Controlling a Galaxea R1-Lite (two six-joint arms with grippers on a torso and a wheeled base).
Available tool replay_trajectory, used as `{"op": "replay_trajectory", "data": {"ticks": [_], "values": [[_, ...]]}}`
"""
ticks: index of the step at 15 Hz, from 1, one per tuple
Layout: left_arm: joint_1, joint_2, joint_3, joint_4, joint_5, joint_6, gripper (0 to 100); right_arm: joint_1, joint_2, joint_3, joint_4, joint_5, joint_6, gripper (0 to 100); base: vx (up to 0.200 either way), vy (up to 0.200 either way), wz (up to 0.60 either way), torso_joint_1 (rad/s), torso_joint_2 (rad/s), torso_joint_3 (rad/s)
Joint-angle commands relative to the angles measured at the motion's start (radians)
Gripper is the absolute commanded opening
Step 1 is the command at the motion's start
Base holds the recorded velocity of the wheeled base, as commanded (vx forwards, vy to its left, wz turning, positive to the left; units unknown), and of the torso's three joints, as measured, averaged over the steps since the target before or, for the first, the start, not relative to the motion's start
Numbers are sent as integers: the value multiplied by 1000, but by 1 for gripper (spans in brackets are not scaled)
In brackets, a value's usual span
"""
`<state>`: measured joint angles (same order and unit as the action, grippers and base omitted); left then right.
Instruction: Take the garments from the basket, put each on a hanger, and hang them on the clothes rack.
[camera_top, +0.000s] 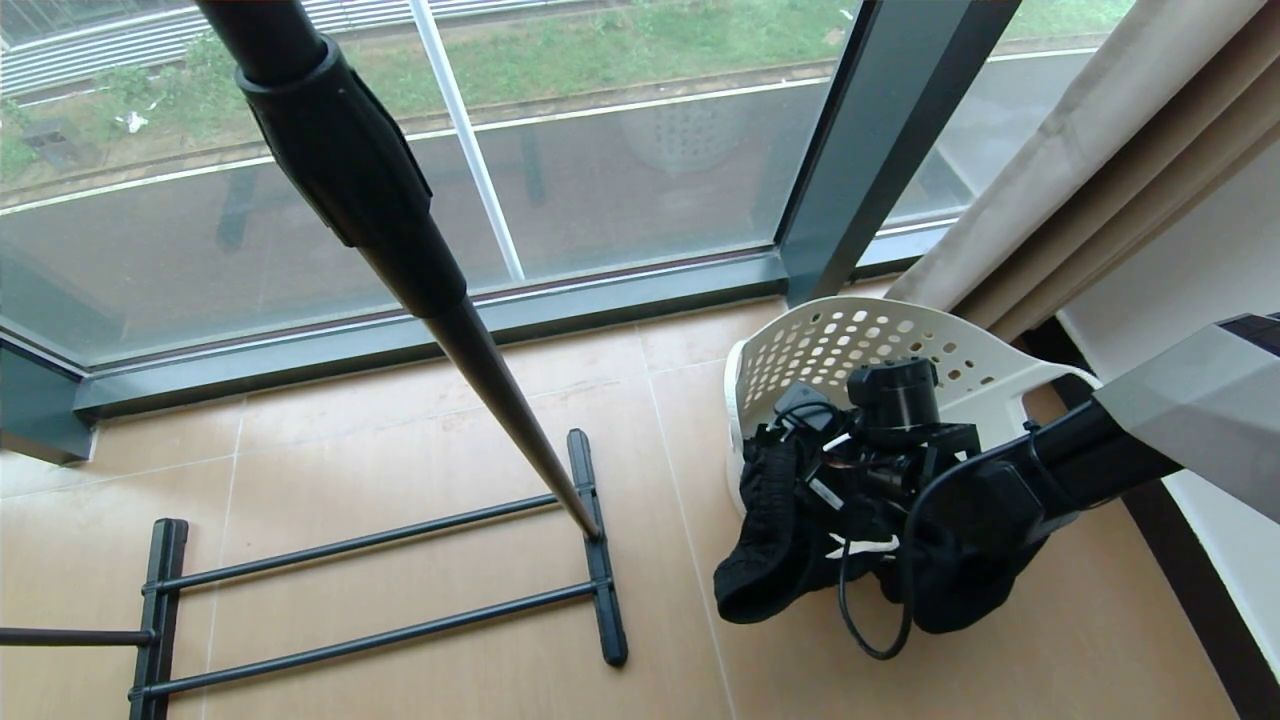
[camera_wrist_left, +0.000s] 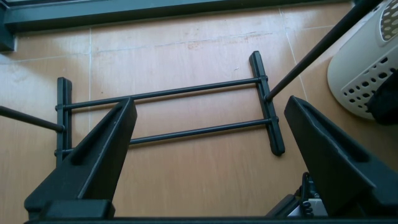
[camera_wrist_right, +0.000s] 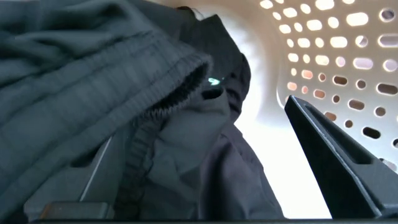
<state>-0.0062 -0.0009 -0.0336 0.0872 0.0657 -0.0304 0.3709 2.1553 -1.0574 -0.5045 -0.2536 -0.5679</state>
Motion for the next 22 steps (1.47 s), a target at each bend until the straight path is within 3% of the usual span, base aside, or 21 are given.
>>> {"op": "replay_trajectory", "data": {"ticks": [1,7,12,15,17,18,22], "values": [[0,1,0,0,0,0,100,-9,29,-24,0,2,3,100,0,0,0,0,0,0],[0,1,0,0,2,0,100,-21,70,-52,-5,4,19,100,0,0,0,0,0,0],[0,1,0,0,0,0,100,-21,129,-47,-128,19,19,100,0,0,0,0,0,0],[0,1,0,0,0,0,100,-20,132,-50,-129,88,65,100,0,0,0,0,0,0],[0,1,0,0,0,0,100,-20,146,-53,-131,91,66,100,0,0,0,0,0,0],[0,1,0,0,0,0,100,-20,147,-52,-131,93,66,0,0,0,0,0,0,0],[0,1,0,0,0,0,100,-21,136,-49,-131,129,74,0,0,0,0,0,0,0]]}}
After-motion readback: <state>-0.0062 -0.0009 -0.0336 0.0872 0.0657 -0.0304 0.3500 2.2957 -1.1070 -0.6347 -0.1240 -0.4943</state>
